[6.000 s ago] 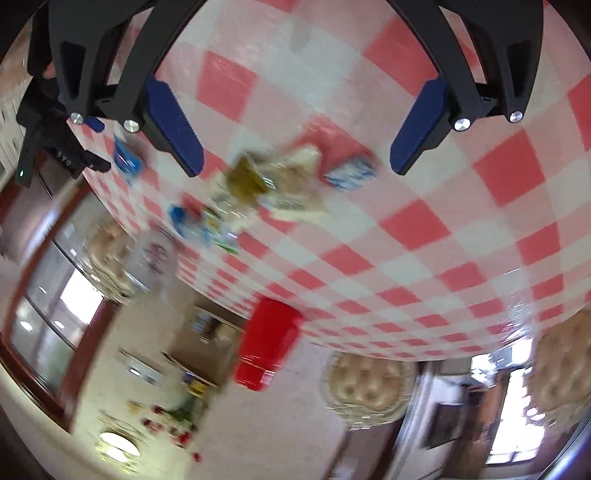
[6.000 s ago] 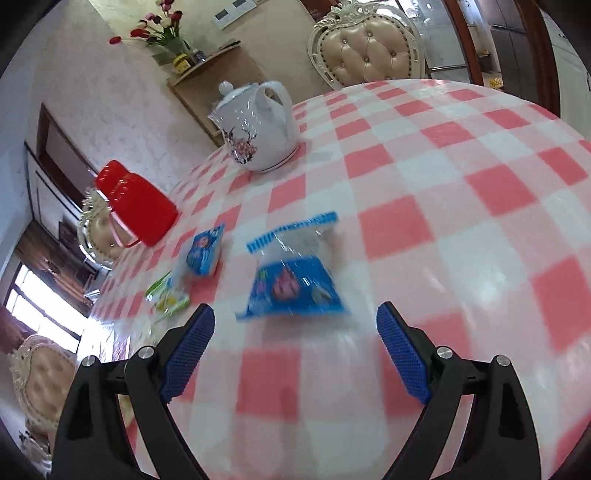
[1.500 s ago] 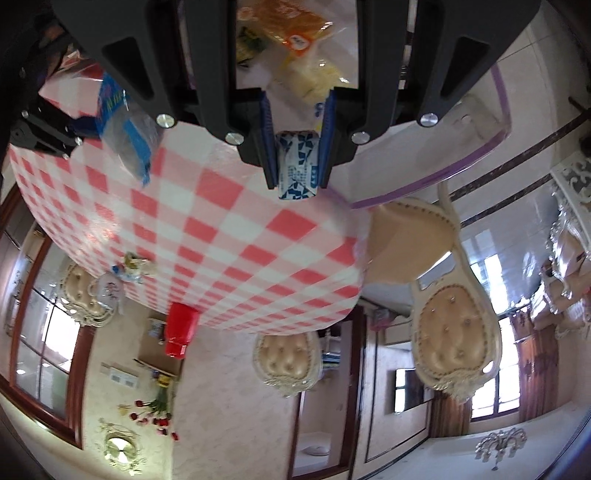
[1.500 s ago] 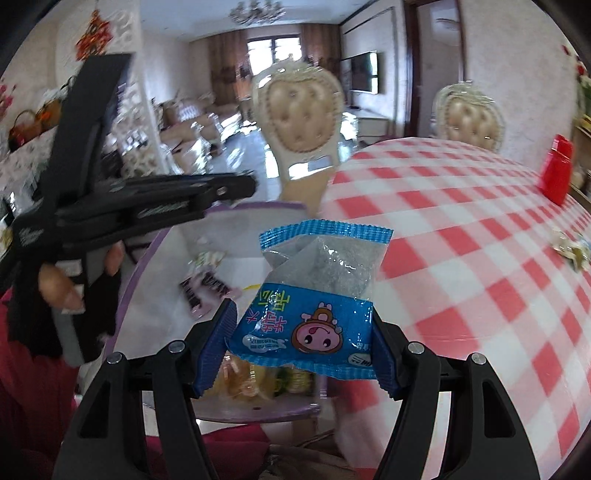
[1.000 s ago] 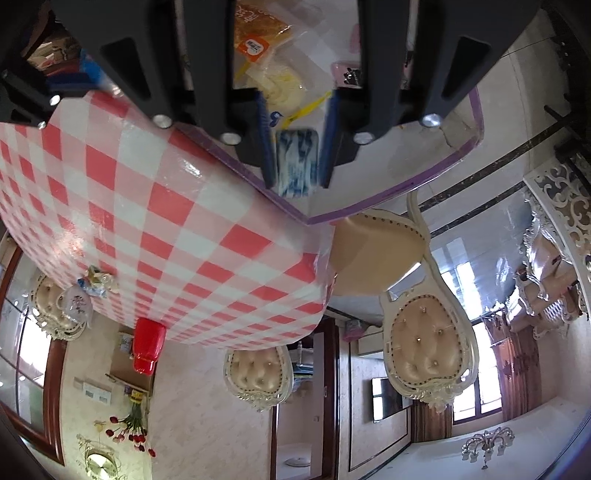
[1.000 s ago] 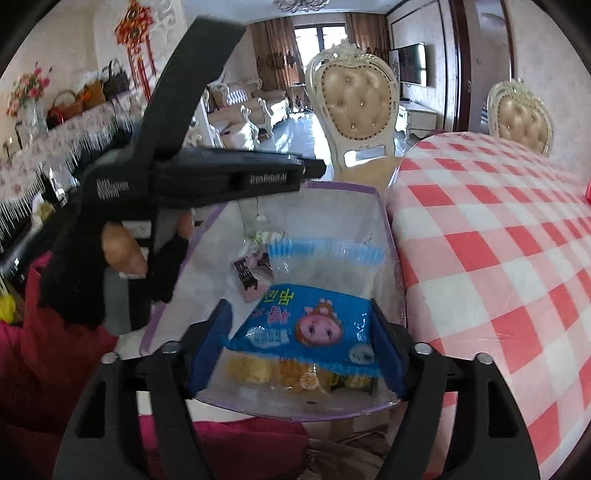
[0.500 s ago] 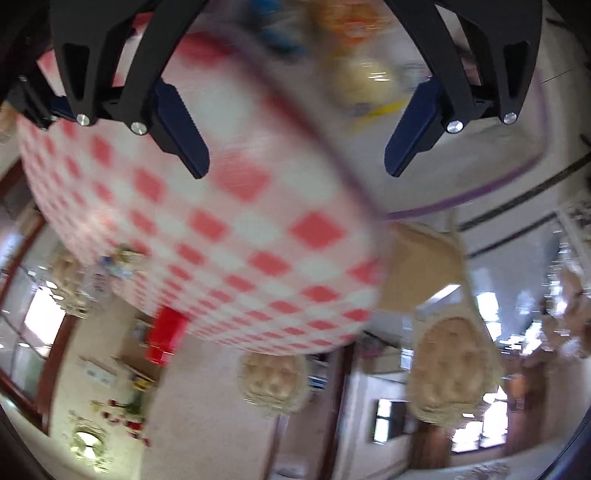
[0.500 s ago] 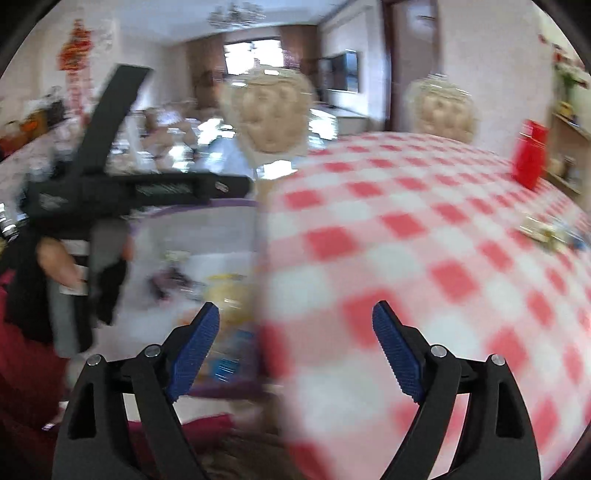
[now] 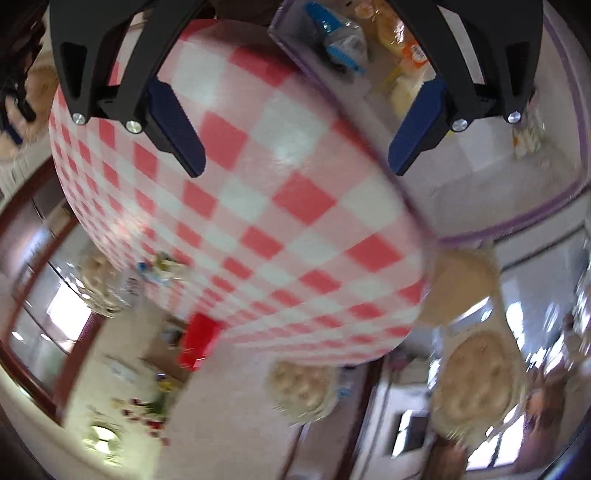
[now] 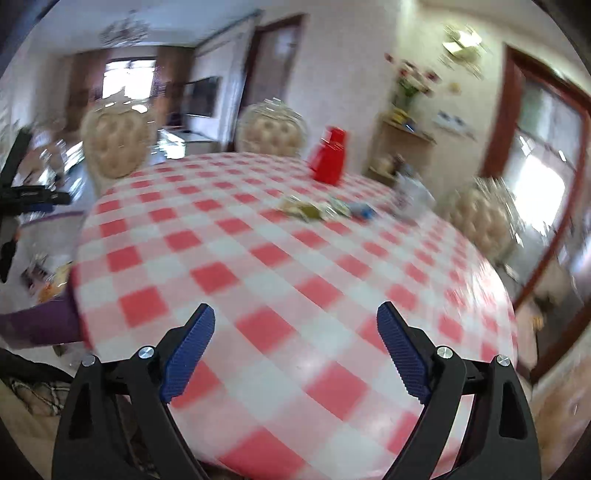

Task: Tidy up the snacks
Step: 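Move both open tools back over the remaining snacks on the table, then grasp the yellow-green pack with the right tool while the left tool grasps a cream pastry pack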

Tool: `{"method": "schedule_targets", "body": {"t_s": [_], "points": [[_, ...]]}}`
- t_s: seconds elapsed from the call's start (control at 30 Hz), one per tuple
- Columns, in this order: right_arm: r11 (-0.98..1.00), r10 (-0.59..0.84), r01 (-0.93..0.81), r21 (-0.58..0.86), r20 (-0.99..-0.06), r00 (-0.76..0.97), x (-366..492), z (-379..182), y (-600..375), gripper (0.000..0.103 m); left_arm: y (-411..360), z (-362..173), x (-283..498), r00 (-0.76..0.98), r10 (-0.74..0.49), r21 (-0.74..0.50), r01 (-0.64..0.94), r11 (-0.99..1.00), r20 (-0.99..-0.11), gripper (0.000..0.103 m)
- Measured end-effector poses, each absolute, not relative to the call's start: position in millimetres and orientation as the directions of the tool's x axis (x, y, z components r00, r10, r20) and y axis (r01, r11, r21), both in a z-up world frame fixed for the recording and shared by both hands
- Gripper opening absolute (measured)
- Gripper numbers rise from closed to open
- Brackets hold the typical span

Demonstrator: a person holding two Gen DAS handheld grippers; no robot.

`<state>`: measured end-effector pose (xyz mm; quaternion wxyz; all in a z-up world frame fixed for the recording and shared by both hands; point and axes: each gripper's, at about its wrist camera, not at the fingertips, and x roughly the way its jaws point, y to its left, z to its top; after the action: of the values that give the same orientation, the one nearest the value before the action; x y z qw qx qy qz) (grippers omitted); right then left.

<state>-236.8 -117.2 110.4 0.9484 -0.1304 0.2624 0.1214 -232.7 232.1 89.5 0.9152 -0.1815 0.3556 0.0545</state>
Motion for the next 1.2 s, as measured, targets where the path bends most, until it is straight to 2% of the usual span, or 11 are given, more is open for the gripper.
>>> {"method": "schedule_targets", "body": {"t_s": [0.13, 0.27, 0.5, 0.67, 0.73, 0.83, 0.93, 1.2], "points": [[0.966, 0.096, -0.207, -0.154, -0.531, 0.842, -225, 108, -157, 0.087, 246, 95, -224, 0.738, 0.05, -0.252, -0.293, 0.922, -0.673, 0.099], [0.982, 0.083, -0.163, -0.096, -0.553, 0.829, -208, 98, -185, 0.087, 247, 93, -209, 0.714, 0.059, -0.24, -0.309, 0.92, -0.697, 0.099], [0.988, 0.058, -0.132, -0.076, -0.611, 0.79, -155, 86, -216, 0.087, 223, 98, -160, 0.69, 0.077, -0.174, -0.287, 0.942, -0.72, 0.099], [0.984, 0.089, -0.167, -0.054, -0.666, 0.741, -81, 76, -218, 0.087, 150, 106, -64, 0.696, -0.002, -0.105, -0.106, 0.989, -0.718, 0.1], [0.983, 0.116, -0.181, -0.021, -0.69, 0.715, -37, 68, -214, 0.087, 100, 99, -11, 0.699, -0.065, -0.063, 0.029, 0.998, -0.713, 0.1], [0.984, 0.165, -0.158, 0.077, -0.717, 0.677, 27, 53, -207, 0.087, 49, 83, 44, 0.705, -0.088, -0.001, 0.123, 0.992, -0.704, 0.1], [0.968, 0.251, -0.165, 0.19, -0.723, 0.644, 77, 37, -194, 0.087, 24, 63, 99, 0.655, -0.14, -0.077, 0.123, 0.989, -0.743, 0.1], [0.941, 0.331, -0.164, 0.296, -0.702, 0.631, 119, 14, -178, 0.087, 3, 25, 202, 0.624, -0.07, -0.113, -0.029, 0.993, -0.778, 0.1]]}}
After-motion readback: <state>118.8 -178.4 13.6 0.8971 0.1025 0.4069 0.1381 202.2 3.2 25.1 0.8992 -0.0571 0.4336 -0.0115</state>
